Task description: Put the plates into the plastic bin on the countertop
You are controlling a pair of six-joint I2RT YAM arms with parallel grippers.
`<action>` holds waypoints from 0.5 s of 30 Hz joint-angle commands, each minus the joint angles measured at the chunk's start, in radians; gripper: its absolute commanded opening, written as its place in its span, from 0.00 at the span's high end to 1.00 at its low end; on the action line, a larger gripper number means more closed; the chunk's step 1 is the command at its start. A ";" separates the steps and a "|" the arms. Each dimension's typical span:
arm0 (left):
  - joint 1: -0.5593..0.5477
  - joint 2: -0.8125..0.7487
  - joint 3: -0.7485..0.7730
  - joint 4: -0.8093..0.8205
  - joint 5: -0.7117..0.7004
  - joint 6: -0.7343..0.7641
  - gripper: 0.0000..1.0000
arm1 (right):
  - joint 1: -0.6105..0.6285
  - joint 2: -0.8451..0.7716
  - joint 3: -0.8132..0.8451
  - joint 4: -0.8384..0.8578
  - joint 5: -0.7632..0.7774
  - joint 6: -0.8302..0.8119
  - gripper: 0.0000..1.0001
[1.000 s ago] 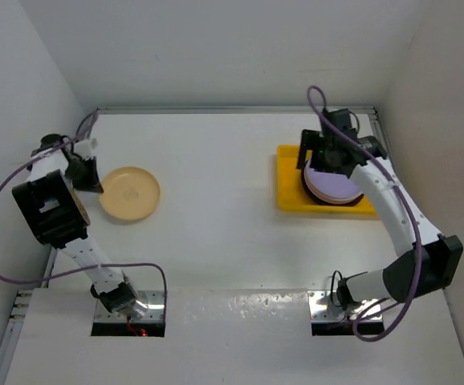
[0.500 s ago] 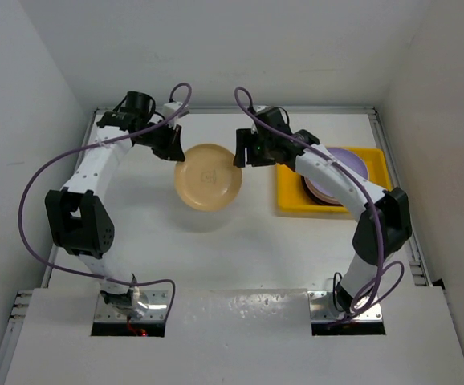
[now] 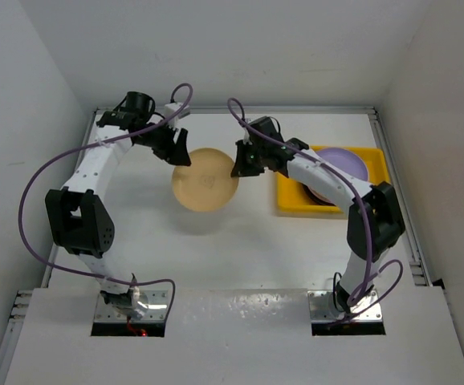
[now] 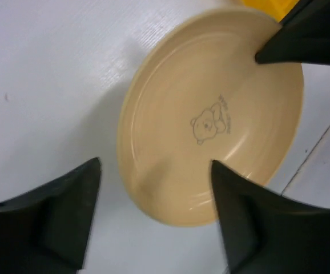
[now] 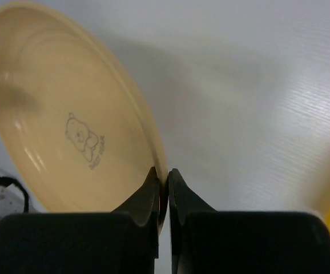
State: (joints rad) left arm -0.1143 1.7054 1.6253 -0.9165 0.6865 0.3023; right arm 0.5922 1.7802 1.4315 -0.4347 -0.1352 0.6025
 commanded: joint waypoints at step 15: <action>0.107 -0.006 -0.007 0.010 -0.269 -0.063 0.00 | -0.816 -0.392 -0.327 -0.183 0.155 0.102 1.00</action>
State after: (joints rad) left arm -0.0067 1.7119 1.6344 -0.9253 0.4221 0.2493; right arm -0.1944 1.3895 1.1378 -0.5808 0.0422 0.7067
